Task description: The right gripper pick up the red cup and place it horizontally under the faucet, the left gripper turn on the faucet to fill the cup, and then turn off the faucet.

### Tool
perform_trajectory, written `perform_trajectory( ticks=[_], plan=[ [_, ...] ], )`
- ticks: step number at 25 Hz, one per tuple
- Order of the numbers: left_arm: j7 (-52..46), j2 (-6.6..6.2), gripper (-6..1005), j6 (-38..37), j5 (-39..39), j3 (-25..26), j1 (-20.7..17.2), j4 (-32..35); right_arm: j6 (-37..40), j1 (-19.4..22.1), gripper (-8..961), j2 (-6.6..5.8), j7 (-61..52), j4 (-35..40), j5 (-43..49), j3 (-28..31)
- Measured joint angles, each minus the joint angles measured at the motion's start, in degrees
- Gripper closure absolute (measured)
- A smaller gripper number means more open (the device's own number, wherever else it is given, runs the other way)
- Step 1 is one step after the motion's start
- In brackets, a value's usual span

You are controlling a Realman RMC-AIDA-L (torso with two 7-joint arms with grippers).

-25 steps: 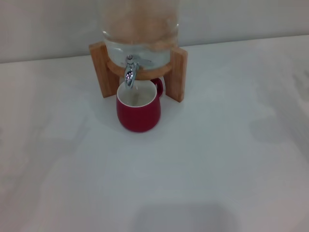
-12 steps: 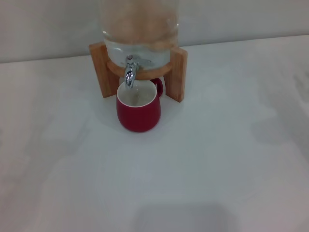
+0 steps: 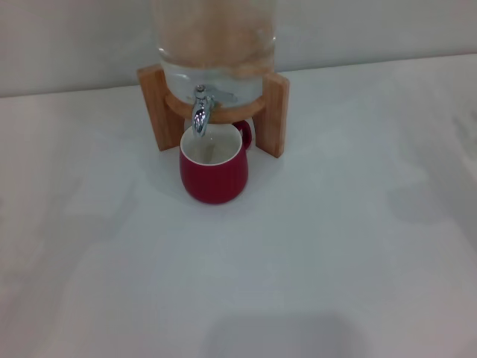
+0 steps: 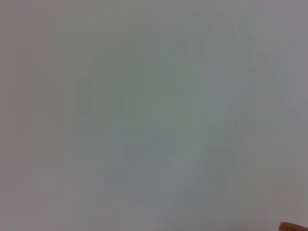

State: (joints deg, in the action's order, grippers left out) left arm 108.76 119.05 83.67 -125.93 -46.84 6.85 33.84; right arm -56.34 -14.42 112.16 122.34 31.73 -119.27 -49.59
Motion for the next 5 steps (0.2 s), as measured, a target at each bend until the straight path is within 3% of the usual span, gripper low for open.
perform_trajectory(
  ticks=[5],
  plan=[
    [-0.04,-0.04,165,-0.1,0.01,0.0,0.07,0.0,0.0,0.03,603,-0.01,0.0,0.0,0.0,0.02]
  ],
)
